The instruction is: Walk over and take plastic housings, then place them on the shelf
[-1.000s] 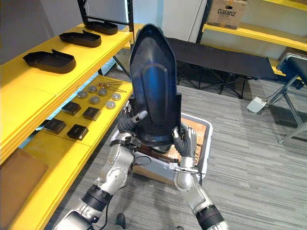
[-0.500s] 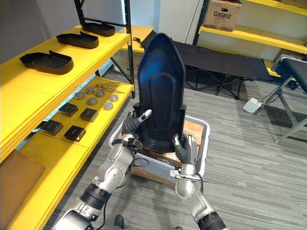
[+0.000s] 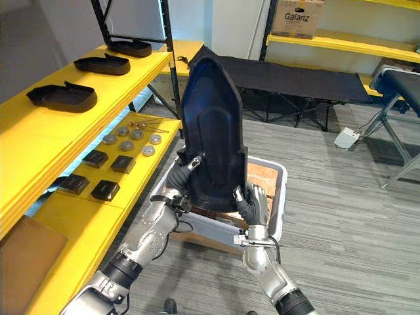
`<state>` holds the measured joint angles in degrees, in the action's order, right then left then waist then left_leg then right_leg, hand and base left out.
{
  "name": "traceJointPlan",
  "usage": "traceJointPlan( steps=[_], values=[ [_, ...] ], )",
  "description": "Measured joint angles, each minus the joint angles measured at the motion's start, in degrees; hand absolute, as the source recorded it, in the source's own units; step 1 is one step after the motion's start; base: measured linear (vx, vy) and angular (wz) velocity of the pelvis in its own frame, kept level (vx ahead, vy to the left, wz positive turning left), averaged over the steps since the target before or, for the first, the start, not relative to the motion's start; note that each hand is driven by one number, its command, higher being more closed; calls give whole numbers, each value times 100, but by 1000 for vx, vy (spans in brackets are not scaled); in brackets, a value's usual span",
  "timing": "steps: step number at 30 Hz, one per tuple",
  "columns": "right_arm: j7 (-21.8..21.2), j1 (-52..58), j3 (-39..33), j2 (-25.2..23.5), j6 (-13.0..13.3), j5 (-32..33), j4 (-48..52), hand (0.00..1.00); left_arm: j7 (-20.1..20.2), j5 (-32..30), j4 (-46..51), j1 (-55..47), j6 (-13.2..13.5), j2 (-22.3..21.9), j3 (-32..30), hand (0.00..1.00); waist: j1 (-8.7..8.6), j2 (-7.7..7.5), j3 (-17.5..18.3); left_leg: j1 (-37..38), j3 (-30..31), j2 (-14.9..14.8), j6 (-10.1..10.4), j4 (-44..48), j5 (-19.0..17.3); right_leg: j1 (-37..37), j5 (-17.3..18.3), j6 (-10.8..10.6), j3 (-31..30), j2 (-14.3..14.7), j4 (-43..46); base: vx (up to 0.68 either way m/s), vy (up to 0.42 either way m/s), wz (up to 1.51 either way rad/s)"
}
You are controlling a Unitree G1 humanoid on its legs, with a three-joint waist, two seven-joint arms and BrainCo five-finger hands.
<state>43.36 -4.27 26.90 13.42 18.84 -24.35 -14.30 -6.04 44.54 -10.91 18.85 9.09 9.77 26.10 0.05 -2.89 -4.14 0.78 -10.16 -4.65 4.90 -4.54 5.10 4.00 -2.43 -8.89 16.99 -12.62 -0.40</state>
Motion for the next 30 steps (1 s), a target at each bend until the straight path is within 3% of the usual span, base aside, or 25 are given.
traceJointPlan(
  steps=[2, 3, 6, 9, 15, 18, 21, 22, 23, 26, 28, 30],
  values=[
    [-1, -46, 55, 1, 2, 24, 23, 0, 30, 67, -10, -68, 155, 31, 4, 100, -20, 23, -10, 8, -9, -6, 3, 0, -2, -1, -4, 7, -8, 5, 0, -25, -1, -5],
    [-15, -122, 143, 3, 3, 64, 28, 0, 51, 172, -31, -146, 414, 77, 30, 100, -37, 35, -18, 10, -26, -16, 4, 0, -3, -16, -11, 17, -28, 13, -1, -30, 3, -6],
    [-16, -202, 230, 1, 11, 84, 50, 0, 59, 282, -31, -309, 748, 98, 57, 100, -12, 38, -20, 30, -114, -36, 22, 1, -16, -64, -19, 29, -112, 28, 0, -27, 6, -12],
    [-1, -210, 244, -8, 32, 102, 121, 0, -22, 144, -28, -362, 921, 72, 57, 100, 13, 62, -35, 34, -150, -44, 24, 5, -19, -74, -27, 38, -141, 36, -6, -6, 2, -9],
    [317, -211, 45, -88, 187, 119, 717, 0, -583, -820, 345, -750, 1145, -125, -64, 100, 7, 124, -72, 122, -156, -46, 39, 3, -30, 4, -34, 56, -138, 73, -8, 0, 0, 0],
    [445, -232, -271, -251, 384, 113, 995, 0, -989, -1659, 612, -1103, 1224, -345, -212, 100, 8, 144, -64, 134, -158, -48, 42, 0, -41, -5, -22, 65, -137, 76, 0, 0, 0, 0],
    [422, -199, -540, -405, 678, 492, 1367, 0, -1641, -2787, 636, -1343, 1209, -526, -427, 100, -19, 149, -67, 158, -165, -47, 41, -2, -40, 2, -21, 65, -140, 75, 11, -8, 2, -1],
    [169, -128, -942, -631, 890, 1101, 1573, 0, -2075, -3499, 631, -1531, 1207, -584, -764, 100, -72, 157, -72, 190, -177, -48, 41, -7, -40, 16, -17, 68, -146, 74, 20, -19, 5, -5],
    [-70, -63, -1117, -673, 954, 1484, 1618, 0, -2272, -3774, 633, -1595, 1215, -579, -930, 100, -84, 157, -72, 204, -186, -49, 41, -8, -40, 17, -13, 70, -153, 73, 30, -18, 5, -6],
    [-1857, 616, -1898, -664, 1004, 3875, 1376, 0, -3211, -4852, 756, -1679, 1332, -569, -1726, 100, -86, 154, -73, 217, -205, -52, 41, -16, -41, 10, 16, 74, -160, 69, 60, -18, 4, -1],
    [-2687, 1065, -2145, -692, 1000, 4963, 1139, 0, -3622, -5187, 1090, -1680, 1393, -582, -1985, 100, -92, 153, -73, 217, -226, -51, 42, -42, -43, 6, 75, 100, -160, 65, 67, 0, 0, 0],
    [-3200, 1421, -2416, -794, 989, 5511, 828, 0, -3824, -5541, 1472, -1675, 1524, -594, -2005, 100, -116, 154, -73, 221, -262, -55, 43, -44, -47, -5, 82, 98, -176, 65, 70, -5, 4, -2]
  ],
)
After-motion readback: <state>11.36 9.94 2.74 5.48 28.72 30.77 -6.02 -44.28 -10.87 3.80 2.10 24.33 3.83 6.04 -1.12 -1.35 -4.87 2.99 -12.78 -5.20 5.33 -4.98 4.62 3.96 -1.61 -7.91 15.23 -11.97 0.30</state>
